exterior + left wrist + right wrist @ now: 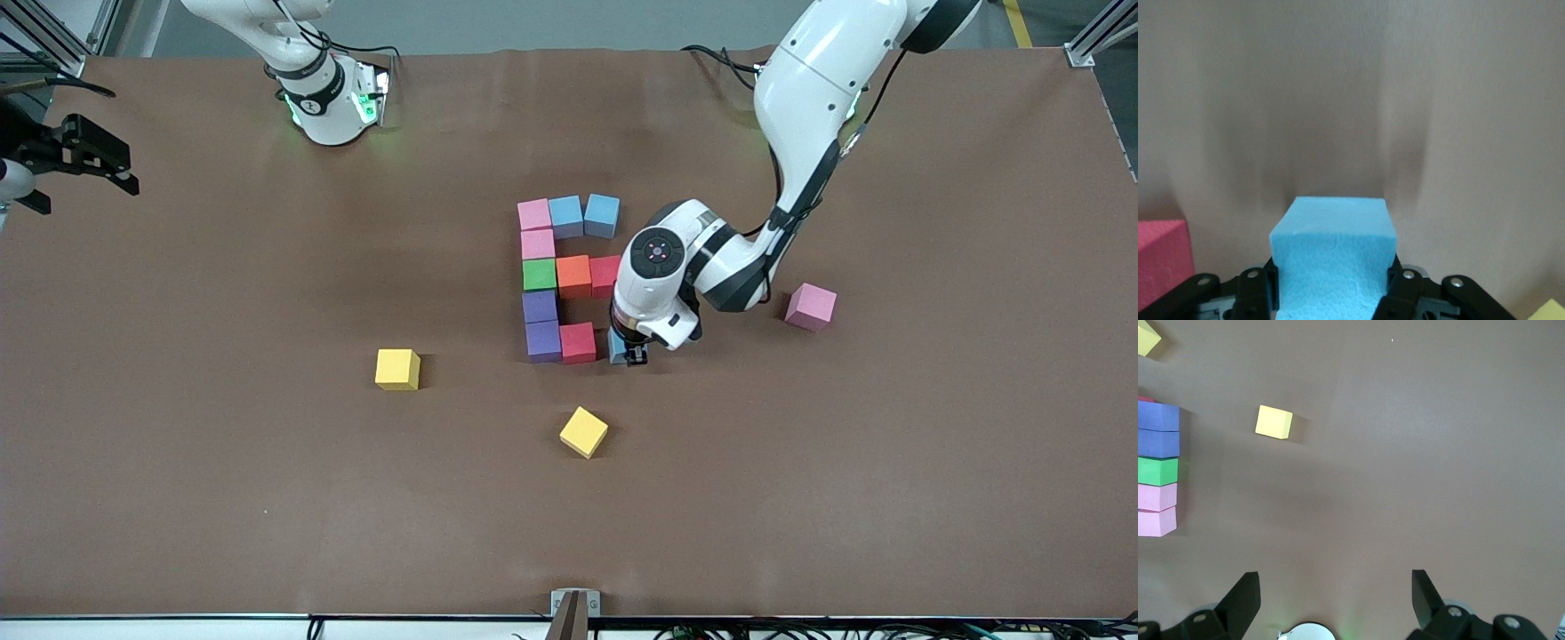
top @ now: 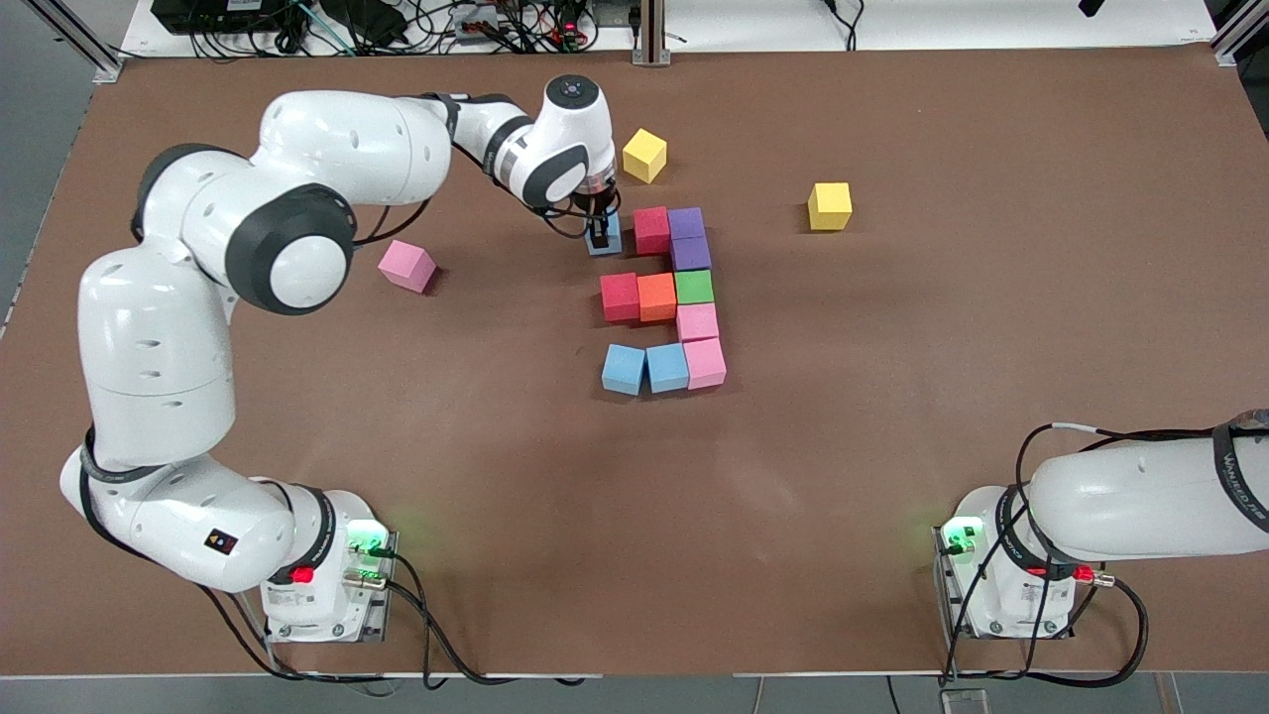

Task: Arrange 11 blocks into digit 3
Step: 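Carry the blue cube to the group with the left gripper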

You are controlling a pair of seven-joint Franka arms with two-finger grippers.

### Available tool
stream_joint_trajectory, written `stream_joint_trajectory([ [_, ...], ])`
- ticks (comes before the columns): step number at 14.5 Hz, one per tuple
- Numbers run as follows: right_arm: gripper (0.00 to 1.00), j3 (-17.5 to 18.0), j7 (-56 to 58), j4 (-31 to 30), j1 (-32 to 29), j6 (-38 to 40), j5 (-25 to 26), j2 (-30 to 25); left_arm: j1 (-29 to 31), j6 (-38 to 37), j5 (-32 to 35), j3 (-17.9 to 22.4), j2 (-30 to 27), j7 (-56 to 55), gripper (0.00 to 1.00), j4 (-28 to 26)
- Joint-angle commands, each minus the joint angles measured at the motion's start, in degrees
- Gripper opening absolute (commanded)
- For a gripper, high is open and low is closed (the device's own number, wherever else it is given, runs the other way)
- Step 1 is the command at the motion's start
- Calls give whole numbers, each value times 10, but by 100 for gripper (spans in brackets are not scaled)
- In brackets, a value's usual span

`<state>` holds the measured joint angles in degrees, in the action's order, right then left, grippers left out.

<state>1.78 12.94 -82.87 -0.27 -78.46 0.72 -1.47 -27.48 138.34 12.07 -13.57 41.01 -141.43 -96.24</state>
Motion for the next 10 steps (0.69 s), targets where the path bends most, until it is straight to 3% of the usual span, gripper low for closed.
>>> stream_joint_trajectory([
  [1,100,-8,4,-30,4,-12,2,-25,-23,-9,-3,8,34,-11,27,40],
  [10,100,-44,13,-29,21,-2,-9,-29,-39,-9,-6,7,45,-28,27,40],
])
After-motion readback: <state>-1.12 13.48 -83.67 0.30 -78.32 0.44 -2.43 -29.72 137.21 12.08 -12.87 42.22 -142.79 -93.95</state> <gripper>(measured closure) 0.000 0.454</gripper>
